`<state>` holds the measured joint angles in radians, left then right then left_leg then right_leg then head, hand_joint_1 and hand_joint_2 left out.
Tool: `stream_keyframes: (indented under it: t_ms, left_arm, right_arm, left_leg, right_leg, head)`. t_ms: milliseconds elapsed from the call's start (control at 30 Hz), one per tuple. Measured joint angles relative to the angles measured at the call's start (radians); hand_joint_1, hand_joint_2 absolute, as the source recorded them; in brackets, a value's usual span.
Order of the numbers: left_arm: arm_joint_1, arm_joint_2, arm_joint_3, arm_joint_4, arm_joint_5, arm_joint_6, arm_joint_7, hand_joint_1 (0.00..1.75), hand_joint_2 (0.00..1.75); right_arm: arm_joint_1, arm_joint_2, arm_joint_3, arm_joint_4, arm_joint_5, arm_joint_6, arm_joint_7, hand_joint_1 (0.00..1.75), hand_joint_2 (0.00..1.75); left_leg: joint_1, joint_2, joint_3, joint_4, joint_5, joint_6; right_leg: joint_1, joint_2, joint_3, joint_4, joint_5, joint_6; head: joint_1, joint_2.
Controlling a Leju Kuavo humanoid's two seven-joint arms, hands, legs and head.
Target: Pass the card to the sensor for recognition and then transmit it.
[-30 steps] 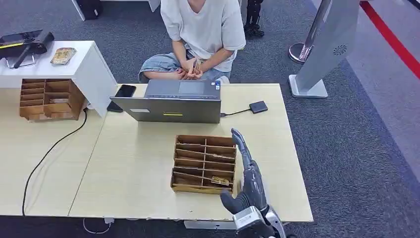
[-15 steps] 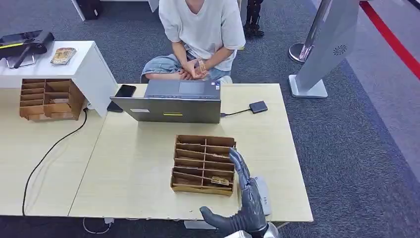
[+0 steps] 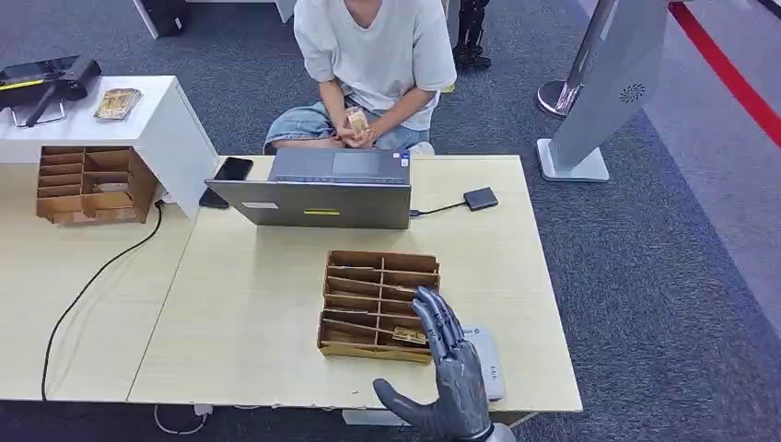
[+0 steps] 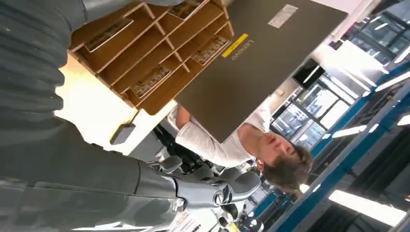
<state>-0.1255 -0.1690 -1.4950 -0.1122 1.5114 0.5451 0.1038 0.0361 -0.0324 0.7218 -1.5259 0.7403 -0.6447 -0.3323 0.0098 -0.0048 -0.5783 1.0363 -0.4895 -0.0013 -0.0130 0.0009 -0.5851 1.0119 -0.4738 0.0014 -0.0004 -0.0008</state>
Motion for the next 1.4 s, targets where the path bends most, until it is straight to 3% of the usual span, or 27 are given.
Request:
stream_keyframes:
  t_ms: [367, 767, 1033, 1400]
  left_arm:
    - [0.000, 0.000, 0.000, 0.000, -0.007, -0.001, 0.000, 0.00, 0.00]
    - [0.000, 0.000, 0.000, 0.000, -0.010, -0.002, 0.000, 0.00, 0.00]
    - [0.000, 0.000, 0.000, 0.000, -0.010, -0.003, 0.000, 0.00, 0.00]
    - [0.000, 0.000, 0.000, 0.000, -0.010, -0.004, 0.000, 0.00, 0.00]
  right_arm:
    - [-0.030, 0.012, 0.008, 0.110, 0.237, -0.023, 0.124, 0.00, 1.75]
    - [-0.036, 0.027, -0.005, 0.187, 0.360, -0.024, 0.175, 0.00, 1.75]
    - [-0.032, 0.031, -0.027, 0.216, 0.517, -0.024, 0.266, 0.00, 1.75]
    - [-0.022, 0.031, -0.047, 0.230, 0.540, -0.024, 0.283, 0.00, 1.75]
  left_leg:
    - [0.000, 0.000, 0.000, 0.000, 0.000, 0.000]
    - [0.000, 0.000, 0.000, 0.000, 0.000, 0.000]
    - [0.000, 0.000, 0.000, 0.000, 0.000, 0.000]
    - [0.000, 0.000, 0.000, 0.000, 0.000, 0.000]
  right_leg:
    - [0.000, 0.000, 0.000, 0.000, 0.000, 0.000]
    - [0.000, 0.000, 0.000, 0.000, 0.000, 0.000]
    - [0.000, 0.000, 0.000, 0.000, 0.000, 0.000]
    - [0.000, 0.000, 0.000, 0.000, 0.000, 0.000]
  head:
    - [0.000, 0.000]
    - [0.000, 0.000]
    - [0.000, 0.000]
    - [0.000, 0.000]
